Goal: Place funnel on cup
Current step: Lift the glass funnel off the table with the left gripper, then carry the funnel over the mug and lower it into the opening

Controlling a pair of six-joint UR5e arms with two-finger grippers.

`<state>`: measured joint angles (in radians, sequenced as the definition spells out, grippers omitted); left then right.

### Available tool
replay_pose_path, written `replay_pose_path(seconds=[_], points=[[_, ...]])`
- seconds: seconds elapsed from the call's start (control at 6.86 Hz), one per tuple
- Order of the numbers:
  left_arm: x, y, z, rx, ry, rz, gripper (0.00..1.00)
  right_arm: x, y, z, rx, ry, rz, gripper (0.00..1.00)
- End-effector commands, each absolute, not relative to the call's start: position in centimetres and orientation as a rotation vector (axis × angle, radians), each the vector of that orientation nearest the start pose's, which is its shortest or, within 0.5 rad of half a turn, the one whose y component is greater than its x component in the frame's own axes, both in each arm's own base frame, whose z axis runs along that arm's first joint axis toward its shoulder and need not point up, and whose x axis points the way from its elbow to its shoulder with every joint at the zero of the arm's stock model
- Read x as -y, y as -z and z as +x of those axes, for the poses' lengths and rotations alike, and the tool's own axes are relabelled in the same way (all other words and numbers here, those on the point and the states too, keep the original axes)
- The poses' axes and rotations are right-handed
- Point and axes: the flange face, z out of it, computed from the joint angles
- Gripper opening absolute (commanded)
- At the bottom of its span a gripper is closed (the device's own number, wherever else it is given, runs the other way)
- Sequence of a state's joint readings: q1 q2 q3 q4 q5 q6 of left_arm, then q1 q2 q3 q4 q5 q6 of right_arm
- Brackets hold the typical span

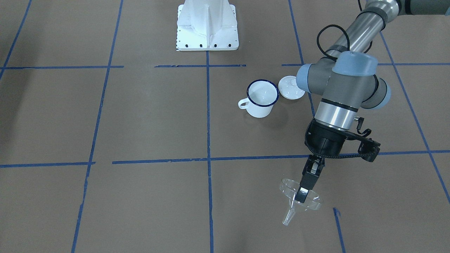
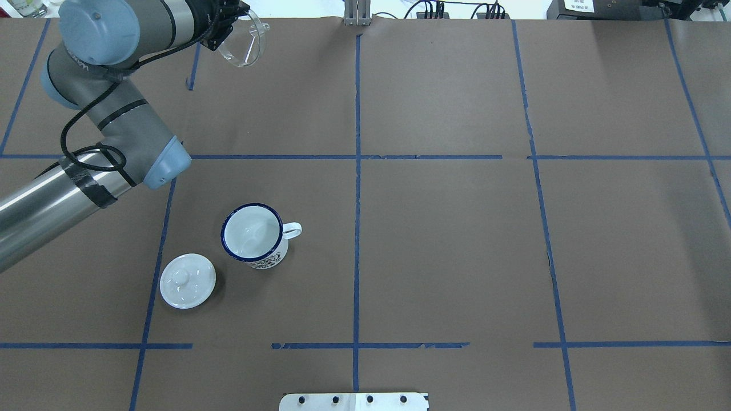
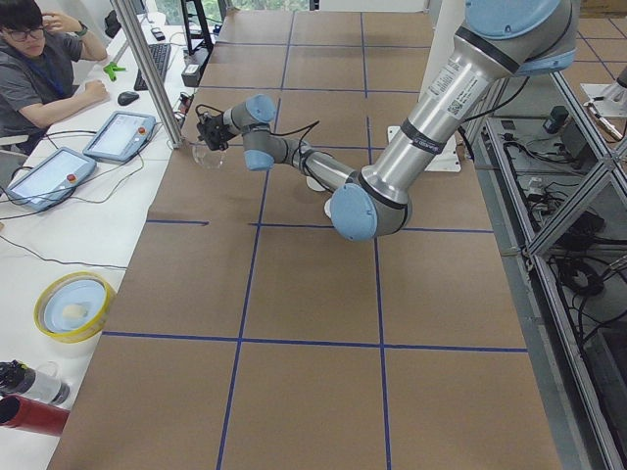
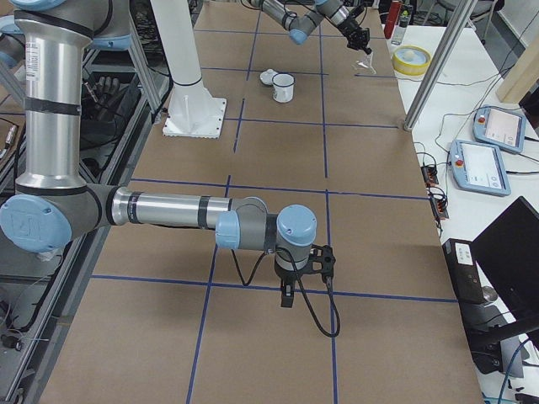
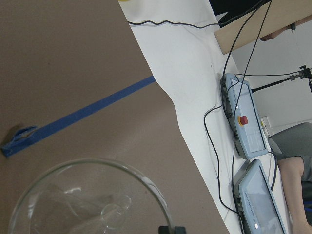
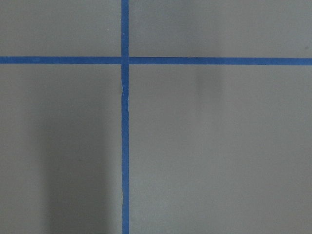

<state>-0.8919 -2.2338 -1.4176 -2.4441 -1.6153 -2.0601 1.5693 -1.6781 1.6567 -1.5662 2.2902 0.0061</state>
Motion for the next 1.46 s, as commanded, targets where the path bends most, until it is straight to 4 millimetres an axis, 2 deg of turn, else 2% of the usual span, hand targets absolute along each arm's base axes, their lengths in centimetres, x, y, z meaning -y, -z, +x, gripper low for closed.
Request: replay_pose_path(seconds=[0.0, 0.15, 0.44, 0.58, 0.88, 1.02, 1.17, 1.31], points=[[58.5, -15.3, 32.5, -1.353, 0.936, 0.201, 0.0, 44.5, -67.0, 6.7, 0.719, -0.01, -0.019, 1.0], [55.1, -12.3, 30.2, -1.276, 0.891, 0.181, 0.0, 44.5, -67.0, 6.7, 0.719, -0.01, -0.019, 1.0], [49.3, -8.5, 27.2, -1.088, 0.688, 0.121, 0.0, 44.5, -67.0, 6.7, 0.719, -0.01, -0.019, 1.0], [48.2, -8.2, 28.2, -0.984, 0.589, 0.045, 0.0, 44.5, -67.0, 6.7, 0.719, -0.01, -0.019, 1.0], [44.2, -10.8, 34.4, -0.815, 0.34, -0.031, 0.0, 44.5, -67.0, 6.7, 0.719, -0.01, -0.019, 1.0], [43.1, -11.5, 36.6, -0.791, 0.28, -0.045, 0.0, 44.5, -67.0, 6.7, 0.719, -0.01, -0.019, 1.0], [42.3, -12.5, 39.8, -0.771, 0.239, -0.066, 0.0, 44.5, -67.0, 6.7, 0.719, -0.01, -0.019, 1.0], [42.9, -13.4, 41.2, -0.77, 0.236, -0.068, 0.0, 44.5, -67.0, 6.7, 0.719, -0.01, -0.019, 1.0]])
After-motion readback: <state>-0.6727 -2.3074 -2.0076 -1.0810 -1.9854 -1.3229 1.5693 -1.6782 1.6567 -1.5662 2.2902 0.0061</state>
